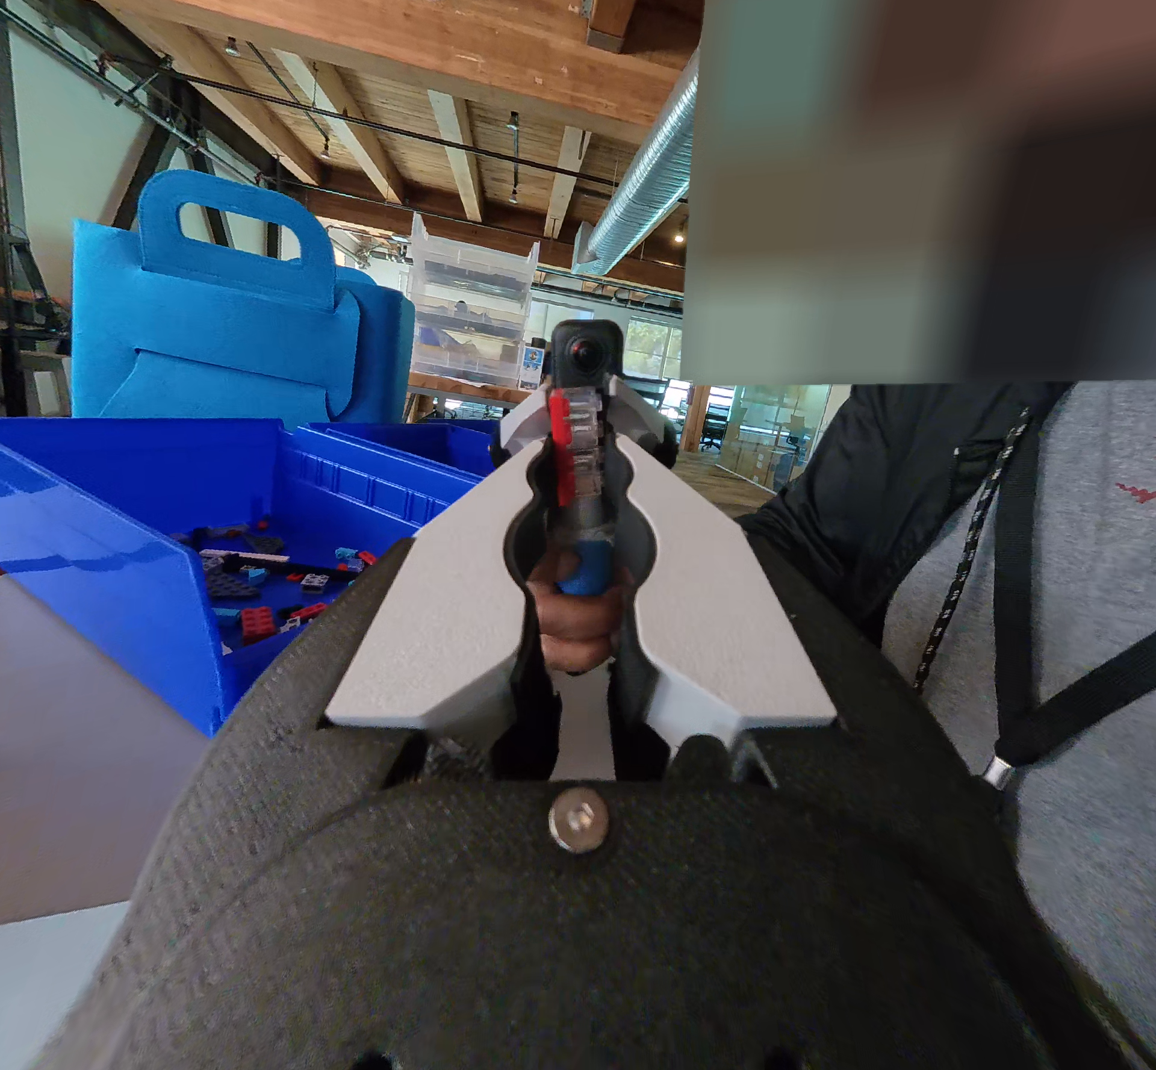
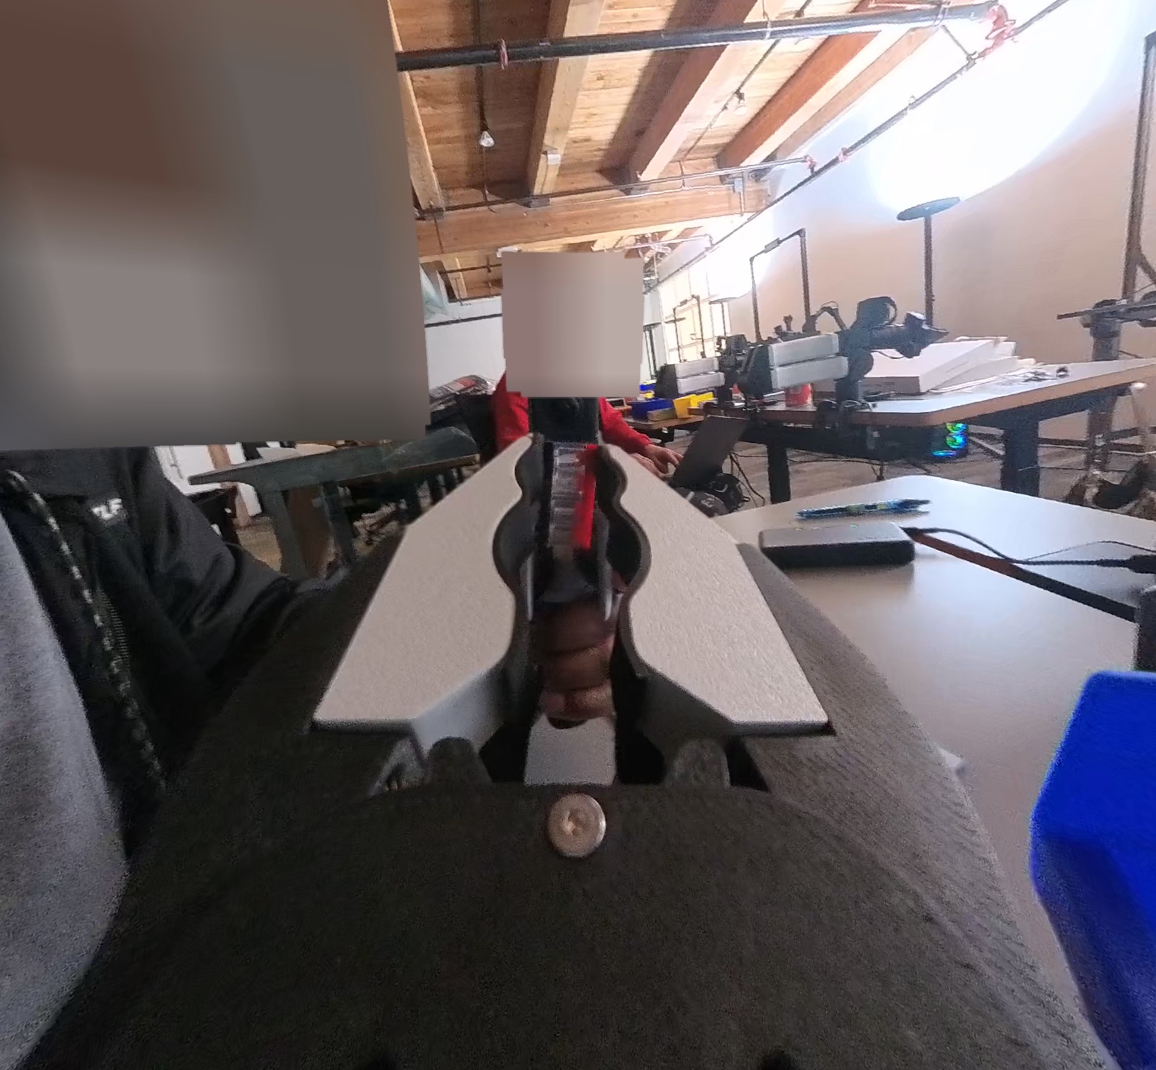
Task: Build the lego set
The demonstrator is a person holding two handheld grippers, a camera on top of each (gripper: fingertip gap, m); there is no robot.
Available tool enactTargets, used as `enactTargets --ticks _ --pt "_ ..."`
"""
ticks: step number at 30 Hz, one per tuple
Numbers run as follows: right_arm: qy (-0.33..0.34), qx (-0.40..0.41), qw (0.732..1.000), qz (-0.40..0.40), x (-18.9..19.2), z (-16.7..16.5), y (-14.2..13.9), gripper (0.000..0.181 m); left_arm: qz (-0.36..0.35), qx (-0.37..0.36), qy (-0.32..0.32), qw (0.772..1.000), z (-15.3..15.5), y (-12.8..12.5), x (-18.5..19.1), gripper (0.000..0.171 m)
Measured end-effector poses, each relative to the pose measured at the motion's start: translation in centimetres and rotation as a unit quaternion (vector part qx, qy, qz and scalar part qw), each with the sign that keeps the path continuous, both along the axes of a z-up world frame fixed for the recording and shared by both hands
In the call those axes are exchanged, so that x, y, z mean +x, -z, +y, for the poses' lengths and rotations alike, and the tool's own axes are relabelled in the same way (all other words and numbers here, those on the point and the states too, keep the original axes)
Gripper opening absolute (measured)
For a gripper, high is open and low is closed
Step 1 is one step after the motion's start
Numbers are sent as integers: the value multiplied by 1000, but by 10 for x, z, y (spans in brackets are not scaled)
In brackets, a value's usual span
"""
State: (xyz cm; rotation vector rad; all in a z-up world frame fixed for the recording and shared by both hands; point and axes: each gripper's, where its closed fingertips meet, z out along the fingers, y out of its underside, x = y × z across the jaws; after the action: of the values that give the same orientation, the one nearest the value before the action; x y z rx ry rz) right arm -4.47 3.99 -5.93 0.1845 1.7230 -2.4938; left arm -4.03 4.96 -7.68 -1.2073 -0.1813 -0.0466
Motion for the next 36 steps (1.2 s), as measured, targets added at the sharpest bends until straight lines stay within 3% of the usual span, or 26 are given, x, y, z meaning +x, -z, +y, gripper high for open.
enactTargets --ticks 7,12,32,36 --pt "3 13 1000 -3 -1 -2 3 27 -9 37 -2 999 -10 -8 -3 15" --pt "2 25 1000 5 3 -7 7 17 -10 51 6 999 -13 -12 -1 15" --pt "12 30 999 -7 -1 -9 9 18 -33 66 9 997 -14 -11 -7 14" --pt "-3 33 999 -25 -1 -11 12 28 -63 101 3 993 -22 -14 -15 15"
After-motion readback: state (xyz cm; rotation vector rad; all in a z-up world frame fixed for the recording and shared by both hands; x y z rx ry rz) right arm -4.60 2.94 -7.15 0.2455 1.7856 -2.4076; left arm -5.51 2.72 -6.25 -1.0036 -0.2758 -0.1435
